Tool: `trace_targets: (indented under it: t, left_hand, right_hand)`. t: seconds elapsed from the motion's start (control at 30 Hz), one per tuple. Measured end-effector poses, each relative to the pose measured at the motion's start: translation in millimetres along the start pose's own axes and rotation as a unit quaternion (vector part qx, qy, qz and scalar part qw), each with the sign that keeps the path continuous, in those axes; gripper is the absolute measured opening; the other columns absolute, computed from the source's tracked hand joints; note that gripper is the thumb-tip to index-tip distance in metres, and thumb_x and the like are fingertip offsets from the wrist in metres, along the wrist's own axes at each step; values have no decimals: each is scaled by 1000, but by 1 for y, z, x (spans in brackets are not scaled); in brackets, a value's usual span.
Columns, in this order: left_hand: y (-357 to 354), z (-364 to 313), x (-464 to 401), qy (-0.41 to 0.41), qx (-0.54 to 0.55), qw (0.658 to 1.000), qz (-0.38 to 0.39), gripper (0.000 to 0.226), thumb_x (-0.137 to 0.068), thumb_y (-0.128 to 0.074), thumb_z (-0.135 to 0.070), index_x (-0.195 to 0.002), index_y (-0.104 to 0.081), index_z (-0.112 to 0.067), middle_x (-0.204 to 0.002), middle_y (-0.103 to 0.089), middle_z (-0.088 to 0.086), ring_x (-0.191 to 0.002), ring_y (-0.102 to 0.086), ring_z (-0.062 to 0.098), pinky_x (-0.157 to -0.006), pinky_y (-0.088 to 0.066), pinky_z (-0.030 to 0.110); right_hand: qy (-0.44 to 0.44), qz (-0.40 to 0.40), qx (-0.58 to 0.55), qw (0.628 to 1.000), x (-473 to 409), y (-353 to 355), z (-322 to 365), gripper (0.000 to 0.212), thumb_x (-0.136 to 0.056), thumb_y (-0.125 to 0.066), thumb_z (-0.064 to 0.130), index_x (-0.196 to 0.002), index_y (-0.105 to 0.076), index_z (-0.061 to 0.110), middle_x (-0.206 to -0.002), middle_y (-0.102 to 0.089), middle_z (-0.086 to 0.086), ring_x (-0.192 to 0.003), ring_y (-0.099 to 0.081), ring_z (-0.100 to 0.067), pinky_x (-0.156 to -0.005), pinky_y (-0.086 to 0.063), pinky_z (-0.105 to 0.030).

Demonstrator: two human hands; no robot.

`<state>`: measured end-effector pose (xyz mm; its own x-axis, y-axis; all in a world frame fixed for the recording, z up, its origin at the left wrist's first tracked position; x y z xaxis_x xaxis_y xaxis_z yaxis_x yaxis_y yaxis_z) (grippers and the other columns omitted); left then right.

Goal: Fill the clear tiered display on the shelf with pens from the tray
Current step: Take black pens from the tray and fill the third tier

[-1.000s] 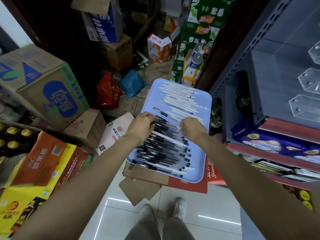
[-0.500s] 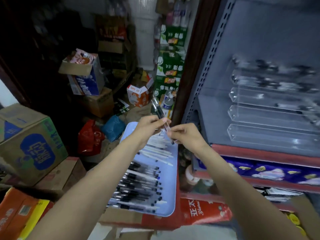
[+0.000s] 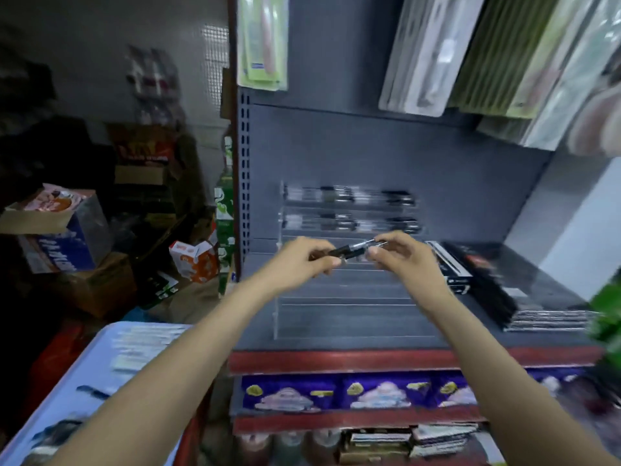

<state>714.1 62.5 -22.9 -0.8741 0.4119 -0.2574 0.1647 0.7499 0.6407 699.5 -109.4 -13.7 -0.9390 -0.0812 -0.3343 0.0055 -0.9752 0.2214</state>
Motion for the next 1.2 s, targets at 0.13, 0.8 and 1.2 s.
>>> trace_targets:
  t: [0.13,0.8,1.2]
  left_hand:
    - [-32,-22,-41,15,-47,998,-40,30,-80,-68,-40,-62,-57,-19,-54,-45,-6,-50,-37,6,-49,-26,19]
    - [-59,1,-112,146,-118,970,-154,10,-83,-68,-17,-89,-73,-24,-85,-70,-2,-80,-61,16,-68,-44,27]
    - [-68,9,-120,155,-311,935,-66,37,-90,-51,-50,-81,-66,-18,-63,-56,-3,-66,-55,18,-57,-38,27]
  right_hand:
    - [8,-26,21,999,-15,78,-18,11,-82,-66,-1,-85,-66,10,-79,-69,-5,-70,-67,-7,-67,-52,-13]
    - [71,79,324,940,-97,108,-70,18,-87,-64,13,-102,-73,14,-107,-71,-4,-101,-64,-18,-89,-46,-21]
    - [32,178,500,847,-119,95,-104,40,-88,-43,-4,-105,-72,19,-112,-68,-10,-97,-65,-29,-88,-53,-40]
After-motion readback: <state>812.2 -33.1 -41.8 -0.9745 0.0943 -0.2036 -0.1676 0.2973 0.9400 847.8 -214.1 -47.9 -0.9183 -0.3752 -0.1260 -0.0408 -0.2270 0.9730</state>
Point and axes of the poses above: each hand's wrist, its own x-axis away from the middle knuckle, its own y-axis out of the back of the hand, z = x × y, the point moved 6 cm from there along -x, towards the middle knuckle
